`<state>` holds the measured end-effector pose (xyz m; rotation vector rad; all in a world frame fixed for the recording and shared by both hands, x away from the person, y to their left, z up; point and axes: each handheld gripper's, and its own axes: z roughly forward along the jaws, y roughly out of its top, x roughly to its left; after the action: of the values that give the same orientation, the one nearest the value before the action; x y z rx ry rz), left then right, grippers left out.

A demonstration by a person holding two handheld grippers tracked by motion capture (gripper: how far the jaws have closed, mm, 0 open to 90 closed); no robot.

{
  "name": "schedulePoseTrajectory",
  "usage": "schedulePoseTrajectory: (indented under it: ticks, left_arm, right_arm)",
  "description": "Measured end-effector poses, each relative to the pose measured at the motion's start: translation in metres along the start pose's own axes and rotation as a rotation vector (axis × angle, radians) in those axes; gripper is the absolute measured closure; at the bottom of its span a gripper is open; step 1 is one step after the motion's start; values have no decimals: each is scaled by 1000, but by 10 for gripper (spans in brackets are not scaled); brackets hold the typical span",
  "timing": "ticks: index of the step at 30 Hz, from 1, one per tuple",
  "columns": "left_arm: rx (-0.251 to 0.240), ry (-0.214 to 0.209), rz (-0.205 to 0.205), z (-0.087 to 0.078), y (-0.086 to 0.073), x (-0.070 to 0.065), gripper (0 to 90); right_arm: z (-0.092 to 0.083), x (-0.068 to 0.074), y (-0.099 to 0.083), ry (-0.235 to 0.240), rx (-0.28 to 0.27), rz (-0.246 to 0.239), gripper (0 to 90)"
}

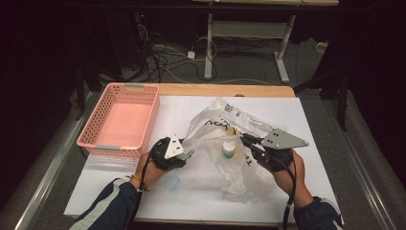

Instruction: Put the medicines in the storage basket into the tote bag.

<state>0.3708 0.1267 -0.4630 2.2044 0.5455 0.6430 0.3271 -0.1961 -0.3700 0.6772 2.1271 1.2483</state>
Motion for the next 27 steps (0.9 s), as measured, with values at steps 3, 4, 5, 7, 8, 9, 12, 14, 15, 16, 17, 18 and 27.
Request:
schedulePoseTrajectory:
  ticks: [3,4,5,7,8,9,12,14,15,16,17,18,27]
  left_arm:
    - [-15,-8,-4,-3,0,0,684]
    - [-19,-12,-2,-4,0,1,720]
    - [-22,-12,-4,-5,0,0,753]
    - [-21,-13,2,-6,0,0,785]
    - [-19,-15,4,-7,0,0,791]
    - [-18,-17,5,-7,0,0,804]
    - [-25,-14,1,-8,-1,1,804]
    - [-30,-18,-8,-7,-1,2,803]
    - [-25,-22,-4,-7,-1,1,804]
    - [-22,-23,-1,-6,-1,1,805]
    - [-22,-27,-2,-6,-1,1,805]
    - [-20,-28,2,-6,-1,1,808]
    - [-19,-30,-1,-3,-2,0,830]
  right_arm:
    - [-5,4,-4,15,1,-2,741]
    - [-8,5,-5,13,3,-5,708]
    - [-12,6,-6,11,-1,-5,674]
    - [-21,8,-9,0,-12,-1,548]
    - [-27,9,-11,-9,-18,-1,504]
    - [-34,10,-12,3,-23,-1,473]
    - [-51,18,-19,53,-30,-13,401]
    - [-58,25,-27,68,-2,-20,377]
    - [-59,28,-32,67,24,-21,371]
    - [-61,31,-36,83,47,-13,363]
    - [-62,34,-41,97,62,-15,339]
    - [-63,37,-45,104,73,-22,322]
    - [-63,62,-77,248,160,-113,177]
